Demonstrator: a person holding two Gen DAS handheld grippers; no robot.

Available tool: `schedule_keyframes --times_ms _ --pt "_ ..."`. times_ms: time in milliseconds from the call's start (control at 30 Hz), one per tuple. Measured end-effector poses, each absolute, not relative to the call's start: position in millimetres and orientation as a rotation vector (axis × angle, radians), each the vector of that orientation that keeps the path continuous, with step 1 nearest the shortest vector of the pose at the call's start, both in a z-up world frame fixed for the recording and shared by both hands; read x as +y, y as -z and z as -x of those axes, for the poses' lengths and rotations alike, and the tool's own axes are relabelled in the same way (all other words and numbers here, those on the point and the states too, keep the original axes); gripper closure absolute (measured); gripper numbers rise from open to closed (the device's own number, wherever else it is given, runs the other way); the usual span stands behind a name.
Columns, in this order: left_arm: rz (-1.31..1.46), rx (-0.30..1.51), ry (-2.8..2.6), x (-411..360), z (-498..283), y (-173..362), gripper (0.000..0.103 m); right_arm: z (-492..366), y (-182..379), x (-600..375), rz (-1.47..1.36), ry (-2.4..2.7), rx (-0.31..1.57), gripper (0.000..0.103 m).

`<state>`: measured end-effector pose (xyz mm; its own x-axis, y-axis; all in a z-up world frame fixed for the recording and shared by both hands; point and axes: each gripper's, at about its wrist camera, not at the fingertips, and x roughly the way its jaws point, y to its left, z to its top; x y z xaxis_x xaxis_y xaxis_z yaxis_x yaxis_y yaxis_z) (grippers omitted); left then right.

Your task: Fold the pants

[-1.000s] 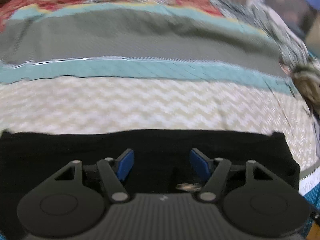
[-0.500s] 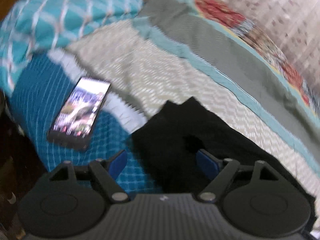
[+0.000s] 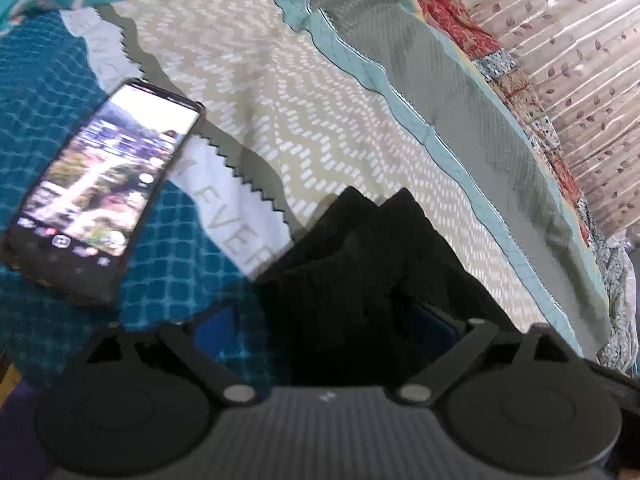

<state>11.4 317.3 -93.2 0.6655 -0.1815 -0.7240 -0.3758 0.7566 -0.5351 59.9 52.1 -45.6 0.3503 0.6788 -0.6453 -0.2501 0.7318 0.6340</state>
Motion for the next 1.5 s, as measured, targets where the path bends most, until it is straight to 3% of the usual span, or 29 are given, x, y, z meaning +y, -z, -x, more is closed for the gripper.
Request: schedule_keyframes --times_ms 33,67,133,233,433,567,600,633,733,833,1133,1333,1433,1500 --pt "0.705 0.863 -0.129 313.6 -14.4 96.9 0.008 -63.8 56.4 58.9 -0.454 -0.619 1.116 0.080" --pt "0.684 0.860 -0.135 310.4 -15.3 97.9 0.010 -66.8 72.4 66.7 -0.420 -0.581 1.189 0.087" --pt "0.636 0.840 -0.151 303.8 -11.6 96.0 0.022 -62.3 84.8 64.9 -0.466 -0.555 1.186 0.090" --pt "0.647 0.804 -0.134 307.2 -3.3 98.6 0.024 -62.9 84.5 58.8 -0.493 -0.569 1.204 0.092" --pt "0.717 0.778 -0.102 319.2 -4.3 100.3 0.002 -57.7 87.2 52.7 -0.530 -0.568 1.205 0.096" --pt "0.621 0.829 -0.116 301.1 -18.7 99.9 0.002 -61.5 87.0 58.0 -0.528 -0.561 1.205 0.096" --pt "0.595 0.838 -0.115 296.2 -21.0 99.3 0.007 -61.1 87.0 57.8 -0.527 -0.561 1.202 0.096" --pt "0.577 0.841 -0.115 292.4 -22.3 97.9 0.022 -60.6 87.1 57.5 -0.527 -0.561 1.198 0.096" --pt "0.583 0.846 -0.130 291.1 -22.3 91.9 0.055 -62.5 87.6 60.5 -0.531 -0.563 1.189 0.096" --pt "0.647 0.827 -0.089 293.6 -17.1 86.4 0.063 -62.1 88.5 59.8 -0.536 -0.566 1.185 0.096" --pt "0.406 0.701 0.136 212.9 -10.1 45.0 0.067 -55.6 98.8 31.9 -0.670 -0.589 1.153 0.096" --pt "0.234 0.681 0.237 160.5 -0.7 44.8 0.067 -43.5 77.0 -32.3 -0.700 -0.514 1.014 0.084" --pt "0.108 0.694 0.273 125.5 0.2 51.8 0.065 -34.9 63.4 -71.1 -0.721 -0.450 0.924 0.069" --pt "0.018 0.724 0.292 100.7 -3.6 61.9 0.059 -30.7 59.4 -88.9 -0.739 -0.424 0.888 0.057"
